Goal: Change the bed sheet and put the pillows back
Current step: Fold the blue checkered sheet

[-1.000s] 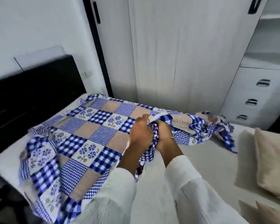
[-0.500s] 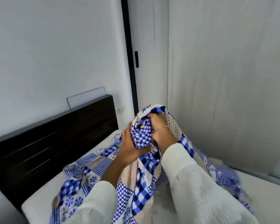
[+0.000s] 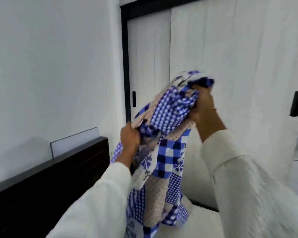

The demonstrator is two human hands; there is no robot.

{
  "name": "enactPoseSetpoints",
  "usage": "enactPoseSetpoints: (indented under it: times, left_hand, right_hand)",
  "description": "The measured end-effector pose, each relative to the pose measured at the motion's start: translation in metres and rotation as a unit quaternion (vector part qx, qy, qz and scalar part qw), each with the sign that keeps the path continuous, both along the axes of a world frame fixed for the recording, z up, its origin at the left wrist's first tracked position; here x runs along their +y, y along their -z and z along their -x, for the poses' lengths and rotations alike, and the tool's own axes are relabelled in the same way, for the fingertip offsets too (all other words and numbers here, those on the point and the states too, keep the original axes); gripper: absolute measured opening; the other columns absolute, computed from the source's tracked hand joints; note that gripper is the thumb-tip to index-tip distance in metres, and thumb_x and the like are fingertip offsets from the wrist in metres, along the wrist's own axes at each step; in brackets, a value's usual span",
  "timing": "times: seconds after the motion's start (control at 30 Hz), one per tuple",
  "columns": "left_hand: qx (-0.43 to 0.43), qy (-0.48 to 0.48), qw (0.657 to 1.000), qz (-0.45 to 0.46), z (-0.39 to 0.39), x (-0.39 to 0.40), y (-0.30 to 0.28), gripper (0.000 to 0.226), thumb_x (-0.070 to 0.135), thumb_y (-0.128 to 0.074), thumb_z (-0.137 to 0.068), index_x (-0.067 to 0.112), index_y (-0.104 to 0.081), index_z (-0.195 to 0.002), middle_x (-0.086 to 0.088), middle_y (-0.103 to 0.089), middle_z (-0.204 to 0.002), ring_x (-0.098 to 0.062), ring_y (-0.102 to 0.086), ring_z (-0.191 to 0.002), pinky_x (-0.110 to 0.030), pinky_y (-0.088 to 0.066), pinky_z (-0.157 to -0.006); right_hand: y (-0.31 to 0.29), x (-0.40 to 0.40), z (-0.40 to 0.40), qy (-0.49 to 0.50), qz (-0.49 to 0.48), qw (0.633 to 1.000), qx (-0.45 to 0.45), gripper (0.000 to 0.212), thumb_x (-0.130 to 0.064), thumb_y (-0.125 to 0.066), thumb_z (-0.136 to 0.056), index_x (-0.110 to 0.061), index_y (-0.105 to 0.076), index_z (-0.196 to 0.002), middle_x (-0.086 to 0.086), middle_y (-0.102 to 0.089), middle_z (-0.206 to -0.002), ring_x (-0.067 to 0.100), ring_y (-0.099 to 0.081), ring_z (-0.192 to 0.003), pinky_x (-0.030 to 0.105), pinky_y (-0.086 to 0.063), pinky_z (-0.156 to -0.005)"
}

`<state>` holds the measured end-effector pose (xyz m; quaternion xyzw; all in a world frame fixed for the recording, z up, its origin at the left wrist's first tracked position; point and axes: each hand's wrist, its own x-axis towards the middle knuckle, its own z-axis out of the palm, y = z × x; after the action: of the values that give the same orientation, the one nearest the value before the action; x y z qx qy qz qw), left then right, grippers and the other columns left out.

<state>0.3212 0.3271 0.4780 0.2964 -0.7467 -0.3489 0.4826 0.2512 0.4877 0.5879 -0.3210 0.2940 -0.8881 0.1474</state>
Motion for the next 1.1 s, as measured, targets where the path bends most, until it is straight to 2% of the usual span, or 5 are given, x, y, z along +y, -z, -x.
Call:
enactPoseSetpoints:
  times: [0.2,0.5,0.83,0.93,1.1]
  left_hand:
    - [0.178,0.186,0.932,0.255,0.027,0.048,-0.160,0.049,0.009,-0.035,-0.065,-0.005,-0.062,-0.104,-0.025,-0.056,-0.108,-0.032,-0.054,-0.102,-0.027,-0.034,-0.086]
    - [-0.194,0.238,0.714,0.629,0.088,0.069,-0.118,0.116,0.038,-0.083,-0.062,0.019,-0.010,-0.150,-0.003,0.014,-0.157,-0.017,-0.025,-0.138,-0.032,-0.040,-0.096]
    - [-0.095,0.341,0.909,0.218,0.106,0.062,-0.039,0.024,-0.008,-0.059,-0.077,-0.002,-0.058,-0.101,-0.017,-0.063,-0.103,-0.018,-0.057,-0.086,-0.015,-0.036,-0.063]
    - [-0.063,0.316,0.926,0.198,0.085,0.082,-0.061,0.016,-0.007,-0.068,-0.072,0.005,-0.063,-0.081,-0.004,-0.059,-0.078,0.003,-0.049,-0.059,-0.004,-0.034,-0.052]
    - [-0.198,0.302,0.892,0.272,0.063,0.117,-0.072,0.020,0.005,-0.077,-0.070,-0.002,-0.070,-0.087,-0.006,-0.065,-0.086,-0.007,-0.051,-0.064,-0.003,-0.035,-0.049]
  right_hand:
    - [-0.024,0.074,0.008,0.097,0.084,0.991,0.033,0.041,-0.037,-0.043,-0.078,-0.016,-0.076,-0.065,0.000,-0.073,-0.077,0.014,-0.071,-0.071,0.031,-0.059,-0.065]
    - [0.003,0.160,0.044,0.125,-0.003,0.969,-0.215,0.053,-0.048,-0.026,-0.093,-0.012,-0.060,-0.108,0.015,-0.061,-0.105,0.032,-0.054,-0.094,0.062,-0.050,-0.060]
    - [0.073,0.160,0.056,0.190,0.359,0.858,-0.314,0.060,-0.053,-0.021,-0.095,-0.011,-0.062,-0.106,0.011,-0.062,-0.102,0.027,-0.057,-0.091,0.036,-0.057,-0.067]
    - [0.124,0.122,0.059,0.256,0.170,0.858,-0.412,0.067,-0.062,-0.019,-0.093,-0.013,-0.048,-0.127,0.008,-0.054,-0.127,0.026,-0.057,-0.100,0.042,-0.043,-0.098]
    - [0.138,0.074,0.007,-0.022,-0.060,0.927,-0.368,0.069,-0.065,-0.028,-0.090,-0.007,-0.055,-0.119,0.015,-0.061,-0.111,0.032,-0.063,-0.094,0.043,-0.054,-0.074]
